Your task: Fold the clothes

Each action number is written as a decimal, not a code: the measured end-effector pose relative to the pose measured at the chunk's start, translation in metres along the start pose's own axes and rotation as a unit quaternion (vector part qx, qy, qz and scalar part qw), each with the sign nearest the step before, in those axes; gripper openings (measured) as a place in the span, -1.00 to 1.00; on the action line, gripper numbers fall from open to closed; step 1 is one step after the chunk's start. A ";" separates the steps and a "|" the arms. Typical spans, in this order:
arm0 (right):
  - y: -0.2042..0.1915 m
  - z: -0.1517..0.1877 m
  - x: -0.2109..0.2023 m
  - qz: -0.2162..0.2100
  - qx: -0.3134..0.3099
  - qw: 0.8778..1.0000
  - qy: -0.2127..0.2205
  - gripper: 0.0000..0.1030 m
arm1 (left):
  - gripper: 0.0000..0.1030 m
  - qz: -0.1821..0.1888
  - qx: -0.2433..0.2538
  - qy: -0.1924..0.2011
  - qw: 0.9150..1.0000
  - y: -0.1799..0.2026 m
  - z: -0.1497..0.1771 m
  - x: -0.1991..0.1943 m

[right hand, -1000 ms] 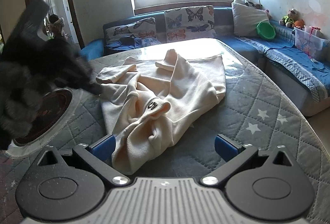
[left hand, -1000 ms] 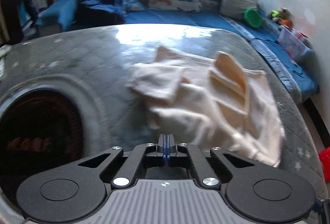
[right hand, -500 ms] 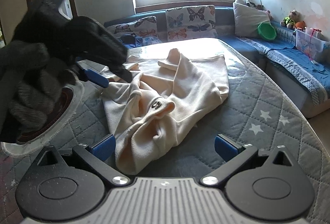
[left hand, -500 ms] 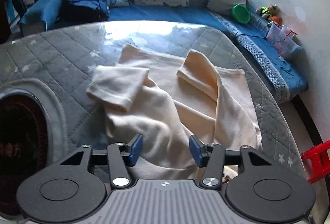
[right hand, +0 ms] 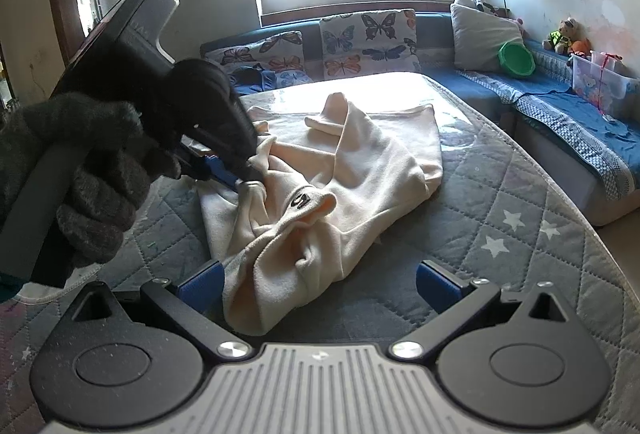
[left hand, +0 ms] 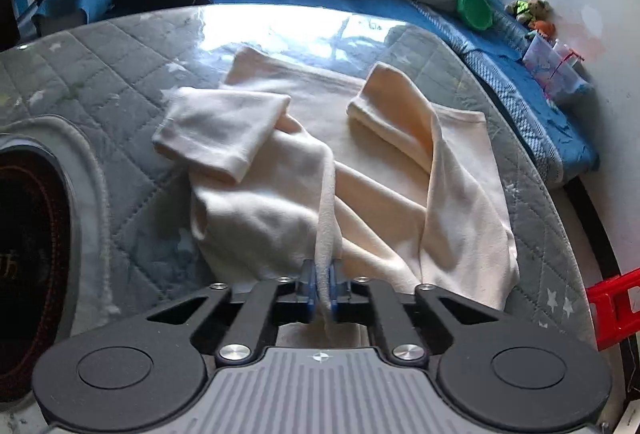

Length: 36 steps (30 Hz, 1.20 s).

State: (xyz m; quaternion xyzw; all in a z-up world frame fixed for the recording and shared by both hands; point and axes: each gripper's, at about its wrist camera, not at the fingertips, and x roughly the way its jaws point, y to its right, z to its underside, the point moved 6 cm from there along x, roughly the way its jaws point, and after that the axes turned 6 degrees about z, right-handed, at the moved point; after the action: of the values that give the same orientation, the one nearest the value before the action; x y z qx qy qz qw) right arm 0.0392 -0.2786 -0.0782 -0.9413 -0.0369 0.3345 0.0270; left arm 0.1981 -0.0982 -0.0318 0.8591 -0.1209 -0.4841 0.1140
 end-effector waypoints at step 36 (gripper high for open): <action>-0.075 -0.028 0.017 -0.052 -0.094 0.994 0.004 0.75 | -0.95 -0.022 -0.023 0.023 0.999 -0.125 0.171 -0.155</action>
State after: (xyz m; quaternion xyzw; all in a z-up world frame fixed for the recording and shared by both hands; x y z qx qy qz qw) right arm 0.0664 -0.2032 -0.0618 -0.9376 -0.1174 0.3243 -0.0441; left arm -0.0144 0.0556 -0.0328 0.8695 -0.0882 -0.4694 0.1257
